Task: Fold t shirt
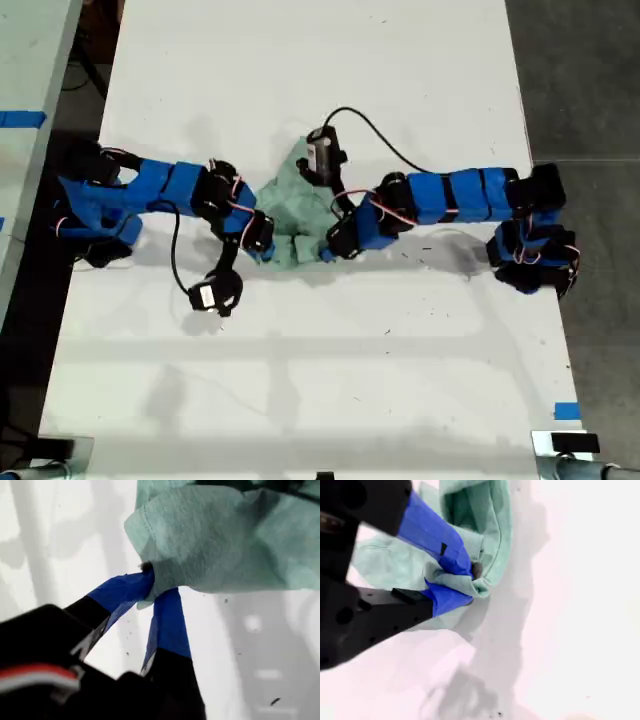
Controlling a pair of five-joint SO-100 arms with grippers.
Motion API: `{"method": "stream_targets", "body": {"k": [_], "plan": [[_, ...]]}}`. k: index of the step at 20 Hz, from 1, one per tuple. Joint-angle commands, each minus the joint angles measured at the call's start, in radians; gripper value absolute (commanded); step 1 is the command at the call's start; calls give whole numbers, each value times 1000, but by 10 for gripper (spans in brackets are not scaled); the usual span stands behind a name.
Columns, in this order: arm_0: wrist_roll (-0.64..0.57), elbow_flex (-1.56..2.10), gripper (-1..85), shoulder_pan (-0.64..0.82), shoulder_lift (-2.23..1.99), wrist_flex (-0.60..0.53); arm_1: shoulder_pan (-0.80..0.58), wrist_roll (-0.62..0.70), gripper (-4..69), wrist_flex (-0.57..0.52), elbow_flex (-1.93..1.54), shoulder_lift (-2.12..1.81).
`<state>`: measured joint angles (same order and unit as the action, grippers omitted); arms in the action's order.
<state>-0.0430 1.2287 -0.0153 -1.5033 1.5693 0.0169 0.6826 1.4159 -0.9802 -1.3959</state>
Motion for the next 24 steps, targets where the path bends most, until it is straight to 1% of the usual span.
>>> {"method": "stream_targets", "body": {"k": [1, 2, 4, 5, 6, 7, 8, 9, 10, 13, 14, 15, 16, 17, 19, 21, 23, 24], "plan": [[-150, 118, -3, 253, -146, 6, -166, 112, -2, -35, 35, -91], [-202, 164, -3, 356, -153, 6, -229, 140, -2, -37, 35, -91], [-310, 163, -3, 506, -147, 6, -344, 196, -2, -29, 40, -86], [-360, 132, 1, 572, -149, 6, -400, 215, 42, -14, 48, -92], [-425, 91, 175, 630, -156, 11, -449, 255, 106, 5, 69, -100], [-495, 35, 261, 689, -160, 21, -497, 279, 246, 48, 110, -109], [-543, 3, 311, 750, -187, 25, -540, 298, 283, 107, 178, -112], [-581, -17, 333, 808, -230, 25, -581, 314, 311, 166, 247, -120], [-604, -31, 310, 857, -275, 26, -620, 333, 316, 209, 284, -146], [-649, -44, 232, 930, -413, 26, -715, 357, 313, 308, 250, -259], [-649, -44, 208, 927, -477, 26, -713, 357, 285, 324, 207, -310], [-643, -43, 153, 908, -554, 26, -689, 345, 152, 327, 144, -371], [-635, -40, 55, 873, -637, 23, -657, 313, 3, 327, 57, -440], [-609, -11, -3, 821, -732, 18, -614, 291, 3, 322, -43, -523], [-529, 186, -3, 727, -948, -15, -522, 227, 3, 291, -316, -742], [-414, 606, -3, 604, -1246, -170, -462, 164, 3, 230, -621, -1037], [-291, 1063, -3, 453, -1508, -383, -394, 97, 3, 187, -914, -1287], [-236, 1273, -3, 385, -1600, -497, -327, 64, 4, 156, -1062, -1367]]}}
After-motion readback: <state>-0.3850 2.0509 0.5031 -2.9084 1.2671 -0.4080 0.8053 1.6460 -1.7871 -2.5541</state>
